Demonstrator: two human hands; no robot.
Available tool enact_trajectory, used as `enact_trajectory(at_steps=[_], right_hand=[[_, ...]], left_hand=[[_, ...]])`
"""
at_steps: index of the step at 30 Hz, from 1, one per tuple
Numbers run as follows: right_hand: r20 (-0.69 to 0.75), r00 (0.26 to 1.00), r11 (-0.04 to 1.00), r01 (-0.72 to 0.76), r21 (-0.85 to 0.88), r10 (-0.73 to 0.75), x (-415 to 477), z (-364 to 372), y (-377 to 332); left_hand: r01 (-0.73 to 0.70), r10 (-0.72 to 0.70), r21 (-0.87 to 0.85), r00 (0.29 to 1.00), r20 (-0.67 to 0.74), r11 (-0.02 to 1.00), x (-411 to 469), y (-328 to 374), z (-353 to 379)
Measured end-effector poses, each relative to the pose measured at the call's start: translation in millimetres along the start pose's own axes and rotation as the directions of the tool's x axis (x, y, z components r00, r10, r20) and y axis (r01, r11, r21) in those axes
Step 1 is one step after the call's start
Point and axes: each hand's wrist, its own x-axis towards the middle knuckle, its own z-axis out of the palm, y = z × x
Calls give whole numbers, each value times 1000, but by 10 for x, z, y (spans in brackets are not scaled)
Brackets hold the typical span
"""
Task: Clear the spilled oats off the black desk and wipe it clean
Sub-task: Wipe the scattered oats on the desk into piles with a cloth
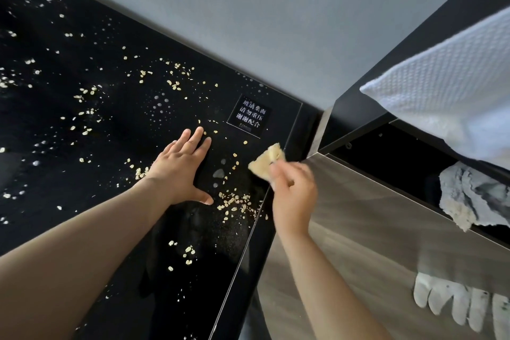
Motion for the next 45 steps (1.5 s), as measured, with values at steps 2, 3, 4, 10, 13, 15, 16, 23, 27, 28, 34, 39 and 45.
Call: enact_trajectory(at_steps=[2,3,4,10,13,15,16,23,27,28,34,39,45], right_hand=[[-76,996,998,-43,-38,40,239,-22,82],[-84,995,996,-58,-67,52,313,-9,151],[-78,995,993,-69,-92,61,346,13,228],[-74,997,995,-35,-98,27,-101,156,356],[-8,1000,996,24,-90,-25,-556,178,301],[64,998,999,3,-48,1,-764,157,218],[112,992,999,-50,-3,50,-816,130,158],[-6,995,993,-101,65,101,-300,-147,10],[-1,991,988,-131,-78,131,-41,-22,179],[21,993,988,-111,-106,113,-93,26,212],[89,996,991,41,-129,-30,-872,204,169],[210,976,998,-66,17,61,-1168,121,-26],[-30,991,991,-128,46,130,-741,-232,-37]], left_hand=[[0,0,-1,1000,-4,1000,2,-11,5],[-1,1,-1,1000,-5,1000,2,-13,6],[-2,2,0,1000,-6,1000,2,-14,8],[-10,10,0,1000,-8,1000,10,-17,17],[-39,39,-12,998,-48,999,-60,-18,34],[-71,66,-48,992,-107,996,-185,-16,92],[-88,79,-61,988,-131,994,-271,-14,133],[-98,82,-87,983,-167,991,-909,-72,426],[-23,26,24,987,-161,999,-1099,-133,597],[-15,20,35,986,-165,999,-1119,-142,617],[13,-8,33,992,-129,999,-1140,-149,695],[2,1,38,997,-82,999,-1156,-167,679],[-24,26,59,999,-45,998,-1172,-204,646]])
